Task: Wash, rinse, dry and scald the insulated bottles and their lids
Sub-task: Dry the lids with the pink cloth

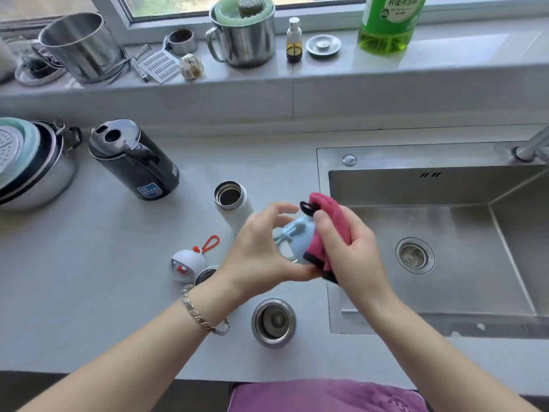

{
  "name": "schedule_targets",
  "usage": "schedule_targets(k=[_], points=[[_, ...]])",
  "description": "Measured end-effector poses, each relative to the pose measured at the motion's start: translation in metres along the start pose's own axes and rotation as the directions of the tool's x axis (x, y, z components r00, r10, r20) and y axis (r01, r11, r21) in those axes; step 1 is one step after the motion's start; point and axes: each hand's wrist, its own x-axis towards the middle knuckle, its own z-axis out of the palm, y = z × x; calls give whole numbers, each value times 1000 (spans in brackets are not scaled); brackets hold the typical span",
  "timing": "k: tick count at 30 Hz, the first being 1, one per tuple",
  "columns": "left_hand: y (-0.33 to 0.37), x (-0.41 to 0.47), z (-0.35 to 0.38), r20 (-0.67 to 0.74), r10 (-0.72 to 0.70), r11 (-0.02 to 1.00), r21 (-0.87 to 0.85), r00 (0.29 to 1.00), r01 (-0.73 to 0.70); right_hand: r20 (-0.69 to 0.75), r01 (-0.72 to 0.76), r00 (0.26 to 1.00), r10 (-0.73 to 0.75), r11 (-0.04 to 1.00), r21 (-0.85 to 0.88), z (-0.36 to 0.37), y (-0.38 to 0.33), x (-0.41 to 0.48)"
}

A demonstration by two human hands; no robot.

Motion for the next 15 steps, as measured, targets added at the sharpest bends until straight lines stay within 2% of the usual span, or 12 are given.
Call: schedule_targets(k=[2, 4, 6, 8, 10, 12, 13, 15], points=[[-1, 3, 2, 14, 18, 998, -56, 1000, -17, 53, 189, 982, -182, 928, -320, -2, -1, -4], [1, 3, 4, 22, 76, 996, -45, 997, -75, 97, 208, 978, -184, 879, -428, -6, -5, 2], [5, 1, 7, 29, 141, 990, 21, 990, -142, 85, 84, 995, -55, 916, -392, -8, -11, 12], [5, 0, 10, 51, 214, 973, 82, 976, -217, 97, -103, 986, 135, 953, -284, -13, -15, 24], [1, 1, 11, 48, 275, 951, 131, 960, -279, 172, -328, 922, 347, 936, -128, -16, -19, 31], [-2, 5, 11, -13, 279, 952, 131, 960, -275, 168, -461, 879, 447, 886, 53, -15, -16, 31], [-3, 8, 11, -72, 234, 969, 96, 970, -227, 109, -430, 901, 421, 899, 83, -13, -10, 28], [-6, 15, 11, -170, 89, 995, -22, 981, -95, -57, -241, 969, 239, 970, -36, -2, 7, 17]])
